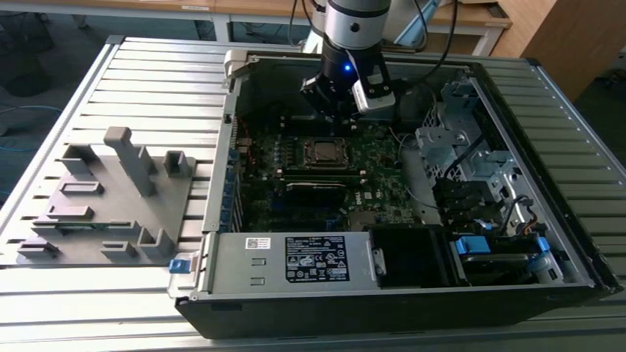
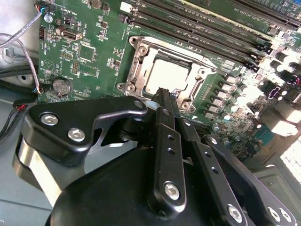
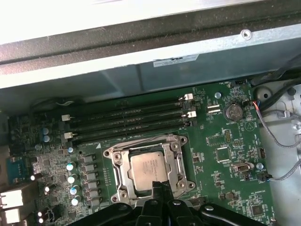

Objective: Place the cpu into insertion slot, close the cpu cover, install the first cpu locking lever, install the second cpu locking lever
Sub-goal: 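Install the second cpu locking lever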

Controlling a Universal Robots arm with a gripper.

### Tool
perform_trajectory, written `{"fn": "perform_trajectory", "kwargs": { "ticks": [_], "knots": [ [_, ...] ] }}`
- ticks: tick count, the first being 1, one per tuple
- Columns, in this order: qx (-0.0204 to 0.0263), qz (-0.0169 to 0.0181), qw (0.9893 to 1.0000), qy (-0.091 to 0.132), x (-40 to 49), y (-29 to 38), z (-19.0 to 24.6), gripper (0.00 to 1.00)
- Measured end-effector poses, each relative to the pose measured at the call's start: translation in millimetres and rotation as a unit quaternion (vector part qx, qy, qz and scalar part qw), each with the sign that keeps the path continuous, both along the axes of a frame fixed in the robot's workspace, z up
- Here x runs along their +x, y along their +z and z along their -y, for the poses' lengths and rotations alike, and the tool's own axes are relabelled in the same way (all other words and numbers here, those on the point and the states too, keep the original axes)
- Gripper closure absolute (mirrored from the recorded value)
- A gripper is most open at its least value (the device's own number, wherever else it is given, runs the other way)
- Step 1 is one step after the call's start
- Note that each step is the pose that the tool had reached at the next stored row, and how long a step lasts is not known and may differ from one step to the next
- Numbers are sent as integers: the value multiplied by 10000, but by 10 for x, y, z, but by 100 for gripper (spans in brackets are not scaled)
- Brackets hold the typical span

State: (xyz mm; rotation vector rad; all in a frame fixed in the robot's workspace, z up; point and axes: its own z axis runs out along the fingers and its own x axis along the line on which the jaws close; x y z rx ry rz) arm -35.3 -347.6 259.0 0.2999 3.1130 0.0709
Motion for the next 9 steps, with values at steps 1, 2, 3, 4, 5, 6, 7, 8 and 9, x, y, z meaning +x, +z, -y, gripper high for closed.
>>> {"fn": "perform_trajectory", "kwargs": {
  "ticks": [1,2,3,4,5,6,7,8,9],
  "knots": [
    [0,0,10000,0,0,0,2,90],
    [-1,0,10000,0,0,0,4,90],
    [0,0,10000,0,0,0,5,90],
    [0,0,10000,0,0,0,5,90],
    [0,0,10000,0,0,0,5,90],
    [0,0,10000,0,0,0,8,90],
    [0,0,10000,1,0,0,11,90],
    [0,0,10000,0,0,0,14,90],
    [0,0,10000,0,0,0,18,90]
  ]
}}
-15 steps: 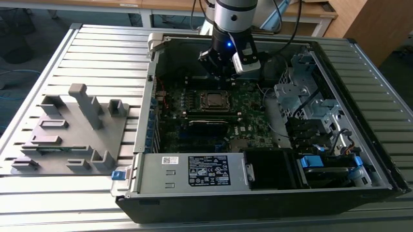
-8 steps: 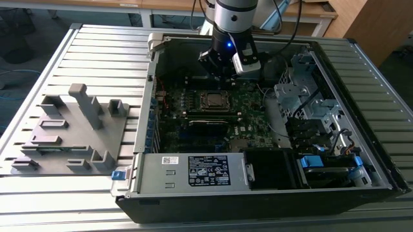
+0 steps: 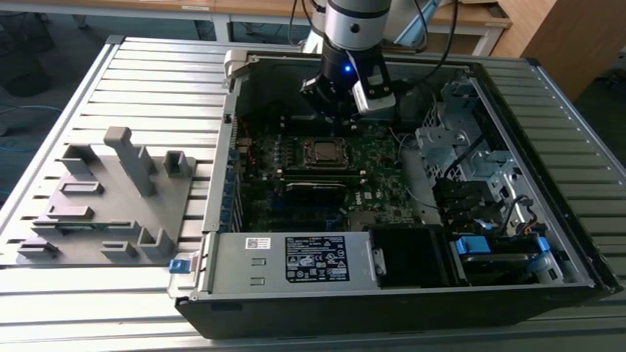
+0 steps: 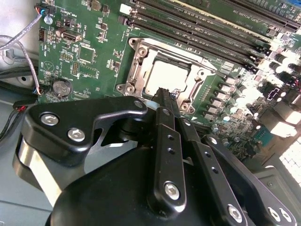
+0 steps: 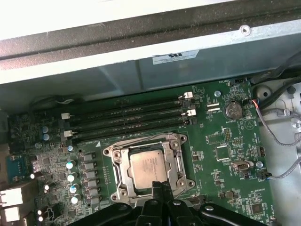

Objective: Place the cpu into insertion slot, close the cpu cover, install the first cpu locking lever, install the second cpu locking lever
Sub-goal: 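Install the second cpu locking lever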

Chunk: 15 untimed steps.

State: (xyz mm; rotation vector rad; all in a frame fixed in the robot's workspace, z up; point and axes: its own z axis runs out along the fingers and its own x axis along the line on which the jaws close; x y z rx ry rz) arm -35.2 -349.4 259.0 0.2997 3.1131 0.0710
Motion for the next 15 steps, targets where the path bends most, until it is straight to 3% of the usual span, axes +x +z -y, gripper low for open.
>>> {"fn": "perform_trajectory", "kwargs": {
  "ticks": [8,15],
  "knots": [
    [0,0,10000,0,0,0,36,90],
    [0,0,10000,0,0,0,143,90]
  ]
}}
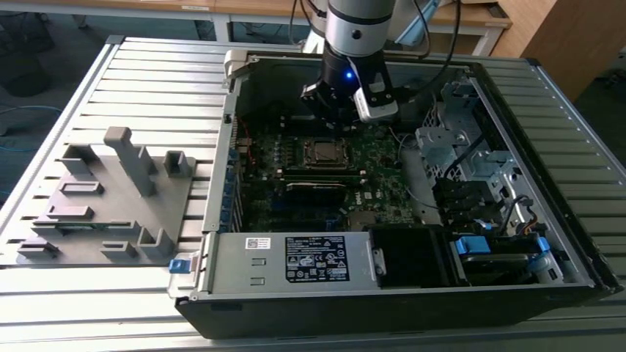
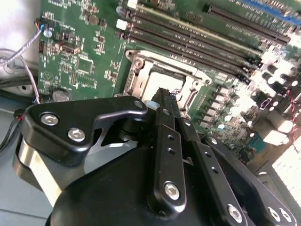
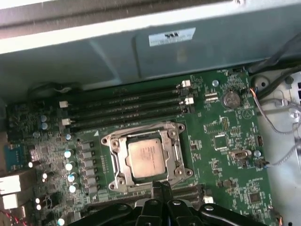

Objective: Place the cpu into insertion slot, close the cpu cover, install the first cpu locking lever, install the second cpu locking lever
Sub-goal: 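Install the second cpu locking lever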

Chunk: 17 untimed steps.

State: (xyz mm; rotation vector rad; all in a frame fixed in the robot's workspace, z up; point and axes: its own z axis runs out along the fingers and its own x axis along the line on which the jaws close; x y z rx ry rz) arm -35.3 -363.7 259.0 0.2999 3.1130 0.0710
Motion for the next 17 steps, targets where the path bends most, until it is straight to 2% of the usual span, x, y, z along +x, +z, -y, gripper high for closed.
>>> {"fn": "perform_trajectory", "kwargs": {
  "ticks": [5,17],
  "knots": [
    [0,0,10000,5,0,0,64,90],
    [0,0,9997,236,-1,-65,105,90]
  ]
}}
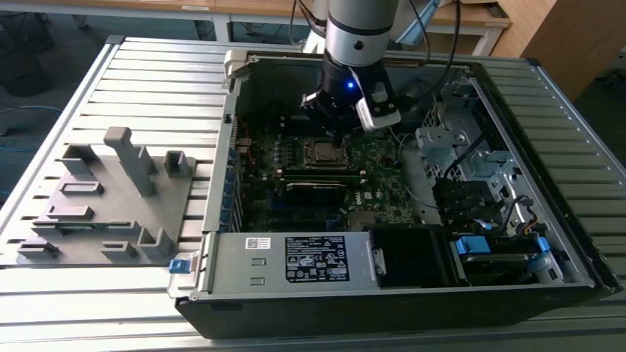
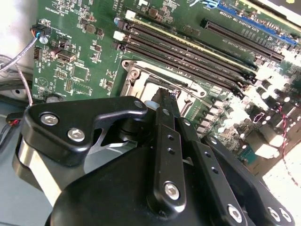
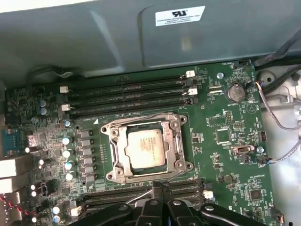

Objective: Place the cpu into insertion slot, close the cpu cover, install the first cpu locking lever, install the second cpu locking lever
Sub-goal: 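Install the second cpu locking lever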

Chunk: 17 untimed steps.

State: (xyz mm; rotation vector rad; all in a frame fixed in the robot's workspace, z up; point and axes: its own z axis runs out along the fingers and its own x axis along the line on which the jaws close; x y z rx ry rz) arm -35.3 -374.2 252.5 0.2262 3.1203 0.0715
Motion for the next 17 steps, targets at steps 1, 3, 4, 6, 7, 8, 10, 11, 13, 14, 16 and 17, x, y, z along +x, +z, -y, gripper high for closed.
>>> {"fn": "perform_trajectory", "kwargs": {
  "ticks": [1,3,4,6,7,8,10,11,13,14,16,17],
  "knots": [
    [-1,0,10000,26,-1,-5,2,90],
    [-2,-1,10000,60,-1,-8,3,90],
    [-2,-1,10000,66,-1,-8,3,90],
    [1,0,10000,81,-1,-15,8,90],
    [0,0,10000,92,-3,-20,12,90],
    [0,0,9999,106,-5,-27,15,90],
    [0,1,9999,137,-8,-43,20,90],
    [0,1,9999,151,-10,-51,22,90],
    [0,1,9998,179,-13,-66,25,90],
    [-1,1,9998,189,-14,-69,25,90],
    [-1,1,9998,192,-15,-68,26,90],
    [-1,1,9998,193,-15,-68,25,90]
  ]
}}
